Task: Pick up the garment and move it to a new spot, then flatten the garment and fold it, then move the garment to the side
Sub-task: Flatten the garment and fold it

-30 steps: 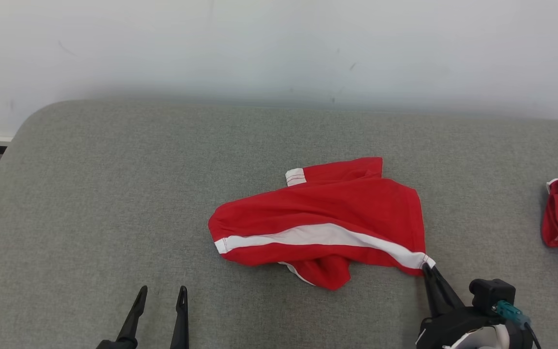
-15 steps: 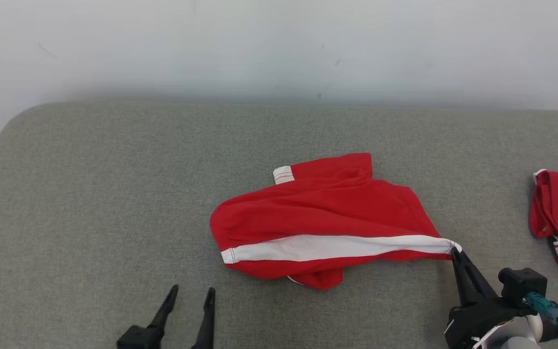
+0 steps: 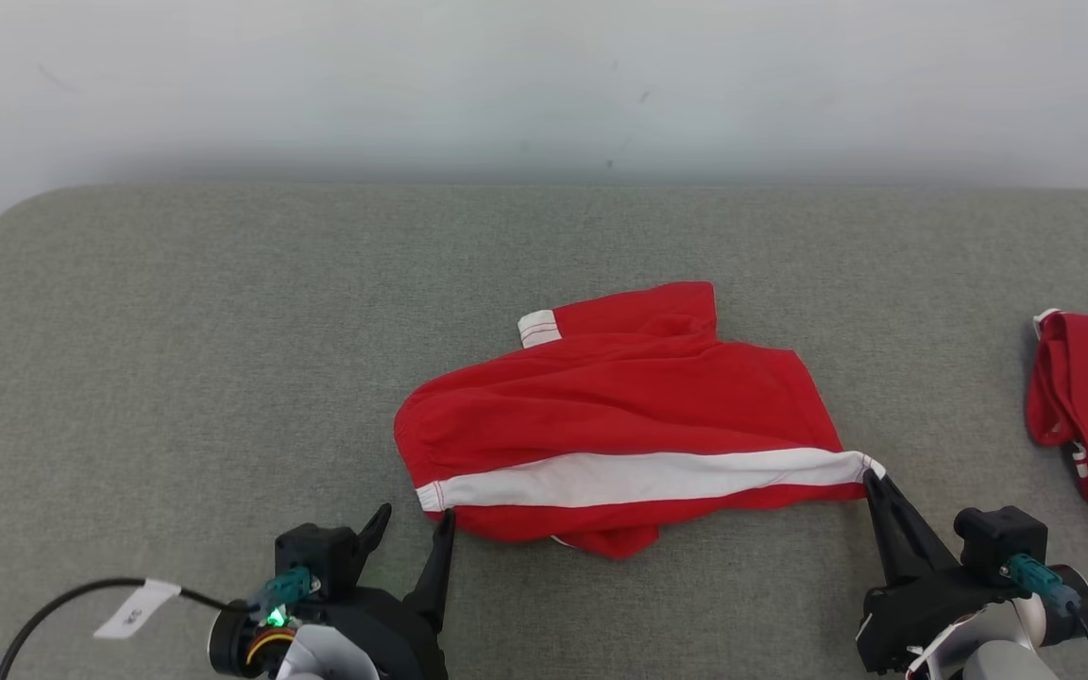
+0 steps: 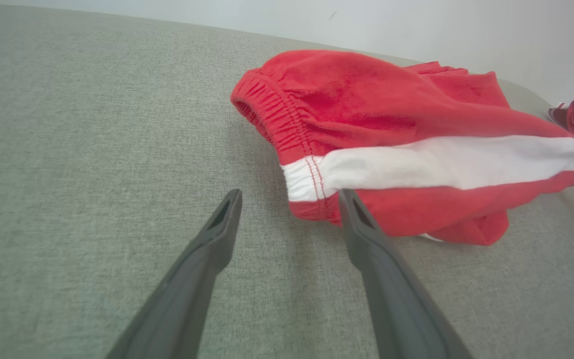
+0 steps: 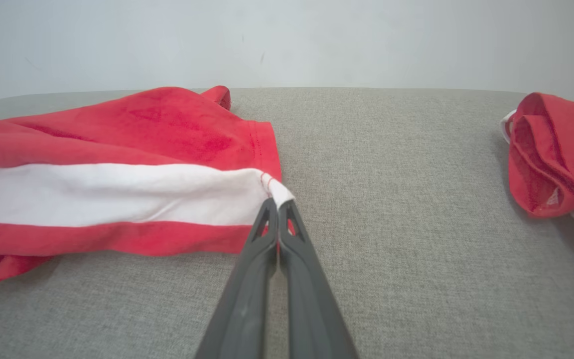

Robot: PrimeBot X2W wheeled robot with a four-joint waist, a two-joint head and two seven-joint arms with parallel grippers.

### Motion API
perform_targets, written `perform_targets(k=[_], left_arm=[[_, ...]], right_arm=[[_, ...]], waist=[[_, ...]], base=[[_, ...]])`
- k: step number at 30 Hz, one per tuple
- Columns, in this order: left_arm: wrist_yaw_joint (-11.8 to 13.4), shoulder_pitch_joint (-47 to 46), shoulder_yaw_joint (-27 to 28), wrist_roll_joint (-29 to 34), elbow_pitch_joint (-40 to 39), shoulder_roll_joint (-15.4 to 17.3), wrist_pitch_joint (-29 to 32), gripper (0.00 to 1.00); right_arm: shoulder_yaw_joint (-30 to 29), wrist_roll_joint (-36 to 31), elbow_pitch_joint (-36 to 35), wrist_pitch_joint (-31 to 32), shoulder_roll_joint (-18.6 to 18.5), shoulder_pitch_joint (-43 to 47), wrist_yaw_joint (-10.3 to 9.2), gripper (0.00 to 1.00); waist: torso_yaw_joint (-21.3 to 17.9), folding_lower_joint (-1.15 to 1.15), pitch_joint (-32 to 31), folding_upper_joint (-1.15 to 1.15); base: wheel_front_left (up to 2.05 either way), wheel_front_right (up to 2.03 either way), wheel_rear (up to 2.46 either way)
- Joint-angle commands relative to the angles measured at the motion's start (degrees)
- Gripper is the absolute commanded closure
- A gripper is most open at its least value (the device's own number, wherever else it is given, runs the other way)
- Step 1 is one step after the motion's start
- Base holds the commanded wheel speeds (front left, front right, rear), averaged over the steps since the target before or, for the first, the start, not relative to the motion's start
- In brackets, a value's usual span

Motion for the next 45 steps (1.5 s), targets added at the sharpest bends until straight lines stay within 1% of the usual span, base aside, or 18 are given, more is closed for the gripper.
perform_targets(k=[1, 8, 10, 11, 12, 14, 15, 16, 22, 25, 28, 29, 30, 35, 41, 45], left_arm=[[-0.4, -1.7, -0.3, -0.8, 1.4, 0.1, 0.6, 0.0], [-1.2, -4.7, 0.0, -1.6, 5.1, -0.1, 0.2, 0.0], [-1.3, -5.2, 0.0, -2.4, 6.3, -0.4, 0.8, 0.14], [-1.4, -5.5, -0.2, -2.5, 6.5, -0.5, 0.9, 0.27], [-1.5, -5.7, -0.1, -3.0, 6.8, -0.6, 1.0, 0.44], [-1.9, -6.0, -0.3, -3.9, 7.5, -0.8, 1.6, 0.71], [-2.2, -6.1, -0.3, -4.7, 7.8, -1.0, 2.0, 0.89], [-2.5, -6.3, -0.3, -5.2, 8.0, -1.0, 2.1, 1.0], [-3.5, -5.9, -1.5, -7.9, 8.6, -1.1, 2.9, 1.0], [-3.7, -5.2, -1.9, -8.9, 7.4, -0.5, 2.2, 1.0], [-3.9, -4.8, -2.1, -10.8, 4.5, 0.4, 1.7, 1.0], [-4.0, -4.8, -2.2, -11.4, 3.2, 0.9, 1.4, 1.0], [-3.8, -5.1, -2.5, -12.2, -0.1, 2.2, 1.4, 1.0], [-3.9, -7.0, -2.5, -16.6, -10.4, 6.5, 4.2, 1.0], [-3.9, -10.6, -0.4, -23.0, -21.9, 11.5, 11.6, 1.0], [-3.7, -14.8, 1.4, -26.2, -27.2, 14.1, 17.0, 1.0]], right_arm=[[0.3, -0.4, 0.1, 0.0, 0.0, -0.5, -0.16, 1.0], [1.1, -0.4, 0.3, 0.0, -0.1, -0.9, -0.16, 1.0], [1.4, -0.2, 0.4, 0.0, -0.2, -1.1, -0.16, 1.0], [1.5, -0.2, 0.4, 0.0, -0.2, -1.2, -0.16, 1.0], [1.6, -0.1, 0.5, 0.0, -0.3, -1.3, -0.16, 1.0], [1.6, 0.0, 0.5, 0.0, -0.4, -1.4, -0.16, 1.0], [1.6, 0.0, 0.5, 0.0, -0.4, -1.5, -0.16, 1.0], [1.6, 0.1, 0.5, 0.0, -0.5, -1.6, -0.16, 1.0], [1.5, 0.4, 0.0, 0.0, -0.6, -1.4, -0.16, 1.0], [1.3, 1.0, -1.0, 0.0, -0.9, -1.1, -0.16, 1.0], [0.9, 1.8, -3.1, 0.0, -1.0, -0.6, -0.16, 1.0], [0.7, 2.1, -4.0, 0.0, -1.4, -0.6, -0.16, 1.0], [0.2, 3.0, -6.2, 0.0, -1.9, -0.8, -0.16, 1.0], [-0.3, 6.1, -12.1, 0.0, -4.2, -2.7, -0.16, 1.0], [1.5, 11.0, -17.4, 0.3, -8.9, -6.2, -0.16, 1.0], [1.4, 15.5, -20.6, 2.1, -12.4, -9.7, -0.16, 1.0]], waist=[[-0.4, 0.0, 0.2, 0.0], [-1.4, 0.0, 0.6, 0.0], [-1.6, 0.0, 0.7, 0.0], [-1.8, 0.0, 0.7, 0.0], [-1.9, 0.0, 0.8, 0.0], [-2.0, 0.0, 0.8, 0.0], [-2.0, 0.0, 0.8, 0.0], [-2.1, 0.0, 0.7, 0.0], [-2.2, 0.0, -0.4, 0.0], [-2.3, 0.0, -1.5, 0.0], [-2.4, 0.0, -3.2, 0.0], [-2.4, 0.0, -3.8, 0.0], [-2.4, 0.0, -5.1, 0.0], [-2.4, 0.0, -7.8, 0.0], [-2.5, 0.0, -10.2, 0.0], [-2.3, 0.0, -11.2, 0.0]], base=[[0.0, 0.0, 0.0], [0.0, 0.0, 0.0], [0.0, 0.0, 0.0], [0.0, 0.0, 0.0], [0.0, 0.0, 0.0], [0.0, 0.0, 0.0], [0.0, 0.0, 0.0], [0.0, 0.0, 0.0], [0.0, 0.0, 0.0], [0.0, 0.0, 0.0], [0.0, 0.0, 0.0], [0.0, 0.0, 0.0], [0.0, 0.0, 0.0], [0.0, 0.0, 0.0], [0.0, 0.0, 0.0], [0.0, 0.0, 0.0]])
